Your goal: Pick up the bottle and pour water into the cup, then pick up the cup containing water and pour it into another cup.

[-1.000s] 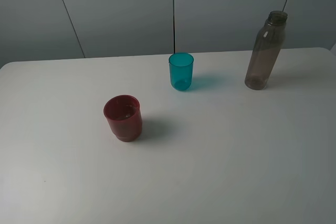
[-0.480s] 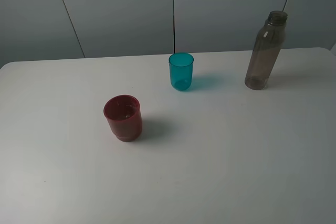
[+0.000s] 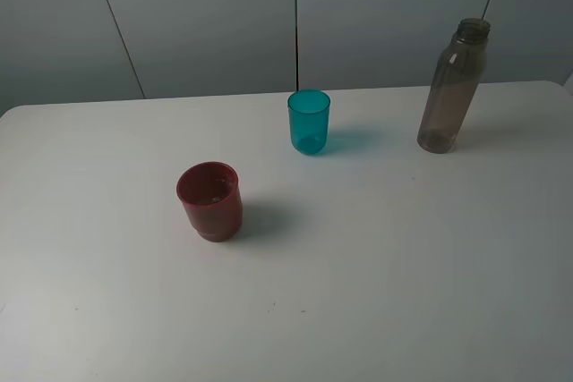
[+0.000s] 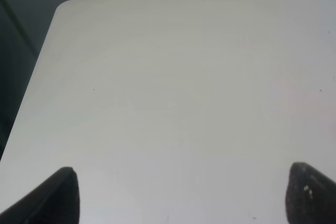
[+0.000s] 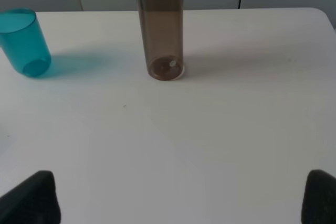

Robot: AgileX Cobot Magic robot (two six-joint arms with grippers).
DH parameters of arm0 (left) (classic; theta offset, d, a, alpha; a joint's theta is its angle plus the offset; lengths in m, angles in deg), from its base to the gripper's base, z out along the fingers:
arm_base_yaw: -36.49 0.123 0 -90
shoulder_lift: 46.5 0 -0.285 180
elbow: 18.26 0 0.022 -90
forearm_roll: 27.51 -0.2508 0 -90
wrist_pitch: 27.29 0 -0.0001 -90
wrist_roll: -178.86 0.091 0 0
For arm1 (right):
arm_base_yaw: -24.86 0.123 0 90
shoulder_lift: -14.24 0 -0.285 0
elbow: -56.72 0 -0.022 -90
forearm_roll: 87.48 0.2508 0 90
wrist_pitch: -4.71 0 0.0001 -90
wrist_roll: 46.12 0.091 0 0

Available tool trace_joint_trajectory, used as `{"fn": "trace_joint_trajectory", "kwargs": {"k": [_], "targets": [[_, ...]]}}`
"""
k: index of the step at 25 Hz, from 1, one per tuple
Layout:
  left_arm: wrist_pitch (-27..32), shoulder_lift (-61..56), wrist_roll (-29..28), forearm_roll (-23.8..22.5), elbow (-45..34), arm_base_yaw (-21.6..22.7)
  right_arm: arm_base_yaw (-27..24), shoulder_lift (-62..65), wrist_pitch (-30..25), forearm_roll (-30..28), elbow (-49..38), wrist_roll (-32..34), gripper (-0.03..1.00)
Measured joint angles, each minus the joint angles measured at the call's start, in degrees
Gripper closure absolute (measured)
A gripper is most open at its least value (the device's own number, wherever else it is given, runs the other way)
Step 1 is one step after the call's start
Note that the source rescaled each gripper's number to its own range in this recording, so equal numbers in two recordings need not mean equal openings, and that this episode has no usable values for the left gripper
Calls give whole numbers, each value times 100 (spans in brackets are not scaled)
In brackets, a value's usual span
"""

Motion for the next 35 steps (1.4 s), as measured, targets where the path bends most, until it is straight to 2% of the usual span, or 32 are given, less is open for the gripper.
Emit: {"fn": "trace_joint_trajectory", "kwargs": {"k": [13,35], "targets": [[0,0,-12,0,0,0,175,0,0,0,0,10,-3],[0,0,-23,0,0,0,175,0,0,0,0,39,-3]]}}
